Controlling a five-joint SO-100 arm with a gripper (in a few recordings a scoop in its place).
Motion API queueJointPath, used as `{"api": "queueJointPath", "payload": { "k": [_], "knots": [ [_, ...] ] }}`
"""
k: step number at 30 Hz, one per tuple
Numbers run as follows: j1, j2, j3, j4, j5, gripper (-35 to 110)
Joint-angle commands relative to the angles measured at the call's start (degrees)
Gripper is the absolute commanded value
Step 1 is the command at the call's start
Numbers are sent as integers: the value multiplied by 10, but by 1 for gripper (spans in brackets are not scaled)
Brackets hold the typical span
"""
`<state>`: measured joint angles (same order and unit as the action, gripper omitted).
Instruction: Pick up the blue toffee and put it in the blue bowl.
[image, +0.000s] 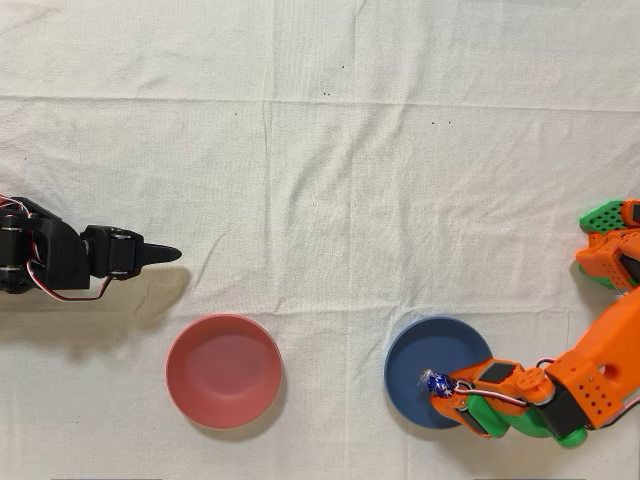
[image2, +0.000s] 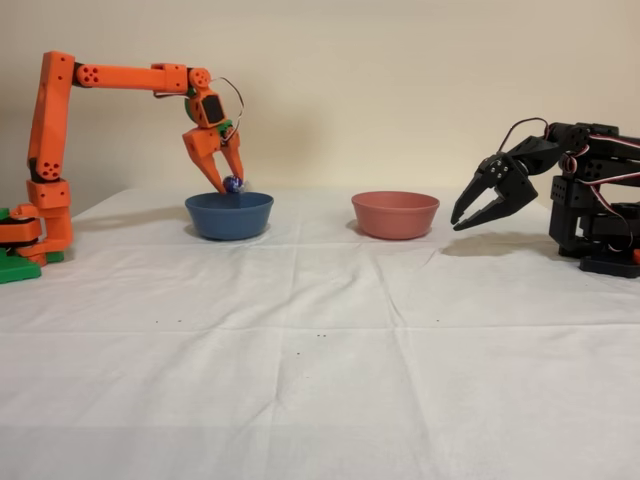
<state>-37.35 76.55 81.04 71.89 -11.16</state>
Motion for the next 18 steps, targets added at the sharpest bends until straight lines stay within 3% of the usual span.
{"api": "queueJointPath", "payload": {
  "k": [1, 18],
  "knots": [
    [-4, 19, -4, 11, -9, 36],
    [39, 150, 101, 29, -47, 40]
  ]
}}
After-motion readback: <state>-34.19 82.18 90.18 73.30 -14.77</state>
